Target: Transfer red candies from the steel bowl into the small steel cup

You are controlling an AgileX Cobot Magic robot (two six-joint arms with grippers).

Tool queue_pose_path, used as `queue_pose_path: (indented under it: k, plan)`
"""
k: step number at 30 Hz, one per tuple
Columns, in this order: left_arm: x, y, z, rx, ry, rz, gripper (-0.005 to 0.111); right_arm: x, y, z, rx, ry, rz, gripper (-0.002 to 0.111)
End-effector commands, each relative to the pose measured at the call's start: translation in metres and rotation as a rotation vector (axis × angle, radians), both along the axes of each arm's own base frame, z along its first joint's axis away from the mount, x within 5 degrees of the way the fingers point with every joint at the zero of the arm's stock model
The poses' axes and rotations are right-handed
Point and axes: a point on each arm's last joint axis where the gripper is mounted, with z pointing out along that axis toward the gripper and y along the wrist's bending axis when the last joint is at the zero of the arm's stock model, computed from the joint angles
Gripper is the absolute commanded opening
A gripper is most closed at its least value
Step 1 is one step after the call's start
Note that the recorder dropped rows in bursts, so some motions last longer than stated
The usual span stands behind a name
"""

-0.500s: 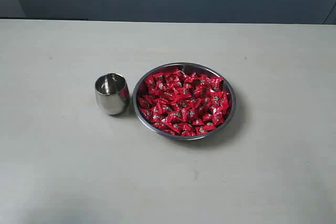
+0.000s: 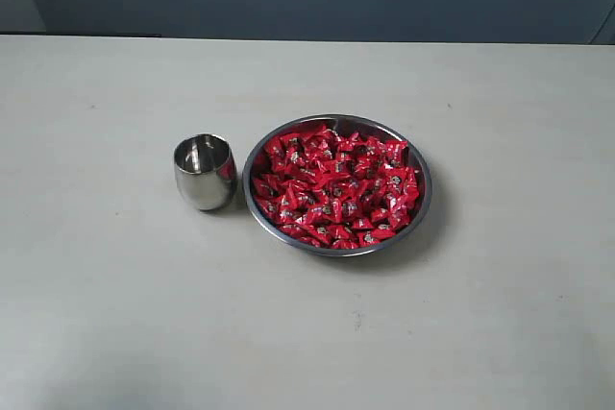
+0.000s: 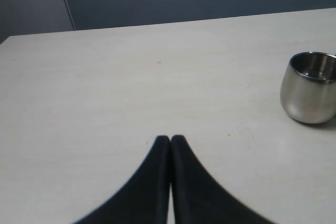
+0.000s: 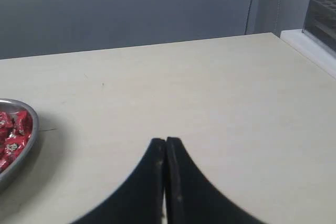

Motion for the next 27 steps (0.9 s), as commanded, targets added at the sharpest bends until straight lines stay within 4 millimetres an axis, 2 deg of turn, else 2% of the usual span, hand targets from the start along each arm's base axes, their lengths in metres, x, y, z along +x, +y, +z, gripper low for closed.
queue_pose_path:
  k: [1, 9, 11, 21, 27]
  plan:
    - [0.0, 0.0, 0.004, 0.002, -0.018, -0.008, 0.0, 0.002, 0.0, -0.001, 0.001, 0.016, -0.004, -0.001]
    - [0.0, 0.0, 0.004, 0.002, -0.018, -0.008, 0.0, 0.007, 0.0, -0.005, 0.0, 0.086, -0.004, -0.001]
    - [0.0, 0.0, 0.004, 0.002, -0.018, -0.008, 0.0, 0.008, 0.0, -0.001, 0.0, 0.092, -0.004, -0.001]
    - [0.0, 0.0, 0.004, 0.002, -0.018, -0.008, 0.0, 0.026, 0.0, 0.051, 0.0, 0.083, -0.004, -0.001]
    - [0.0, 0.0, 0.004, 0.002, -0.018, -0.008, 0.0, 0.058, 0.0, 0.097, 0.0, 0.1, -0.004, -0.001]
